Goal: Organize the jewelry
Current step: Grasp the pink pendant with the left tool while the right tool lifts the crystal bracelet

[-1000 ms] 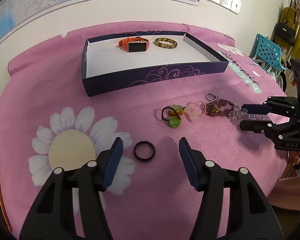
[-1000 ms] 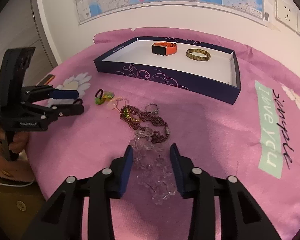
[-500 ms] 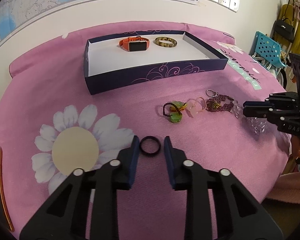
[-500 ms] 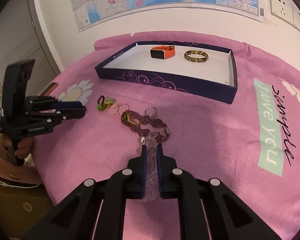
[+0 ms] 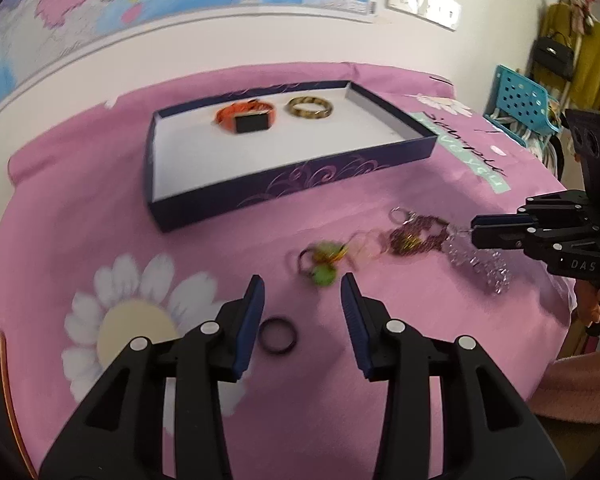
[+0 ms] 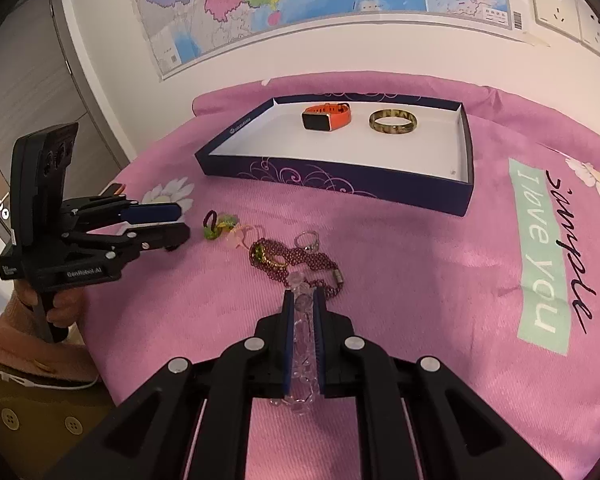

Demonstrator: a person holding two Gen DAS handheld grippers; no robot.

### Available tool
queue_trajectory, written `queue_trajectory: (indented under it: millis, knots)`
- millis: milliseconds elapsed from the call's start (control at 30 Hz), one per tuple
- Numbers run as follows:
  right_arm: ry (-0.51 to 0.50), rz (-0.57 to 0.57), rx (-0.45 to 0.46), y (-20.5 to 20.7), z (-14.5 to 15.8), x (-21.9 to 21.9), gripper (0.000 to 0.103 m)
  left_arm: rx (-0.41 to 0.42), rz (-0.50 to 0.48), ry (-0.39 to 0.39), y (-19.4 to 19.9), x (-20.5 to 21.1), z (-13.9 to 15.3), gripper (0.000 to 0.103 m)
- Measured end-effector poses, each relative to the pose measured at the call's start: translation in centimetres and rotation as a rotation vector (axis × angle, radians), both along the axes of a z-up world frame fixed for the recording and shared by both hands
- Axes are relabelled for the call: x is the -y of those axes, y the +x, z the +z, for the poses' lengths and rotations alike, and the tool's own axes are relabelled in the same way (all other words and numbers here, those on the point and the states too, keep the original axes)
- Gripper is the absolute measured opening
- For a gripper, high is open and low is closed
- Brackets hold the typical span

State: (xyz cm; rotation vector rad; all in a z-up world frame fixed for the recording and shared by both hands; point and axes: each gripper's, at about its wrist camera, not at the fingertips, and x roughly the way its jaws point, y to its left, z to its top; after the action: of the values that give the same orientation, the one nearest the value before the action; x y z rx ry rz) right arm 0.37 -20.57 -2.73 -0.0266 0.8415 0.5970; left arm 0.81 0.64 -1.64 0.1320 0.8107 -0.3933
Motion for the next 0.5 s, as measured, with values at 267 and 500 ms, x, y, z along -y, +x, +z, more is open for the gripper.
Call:
queue_trajectory:
  millis: [267, 500]
  knots:
    - [0.015, -0.007, -0.004, 0.2, -0.1, 0.2, 0.008, 0.004, -0.145, -0.045, 0.1, 3.4, 0.4, 0.035]
    - [0.033, -0.007, -0.007, 0.4, -0.2, 0.4, 0.008, -0.087, -0.108, -0.036, 2.1, 3.8, -1.5, 0.033]
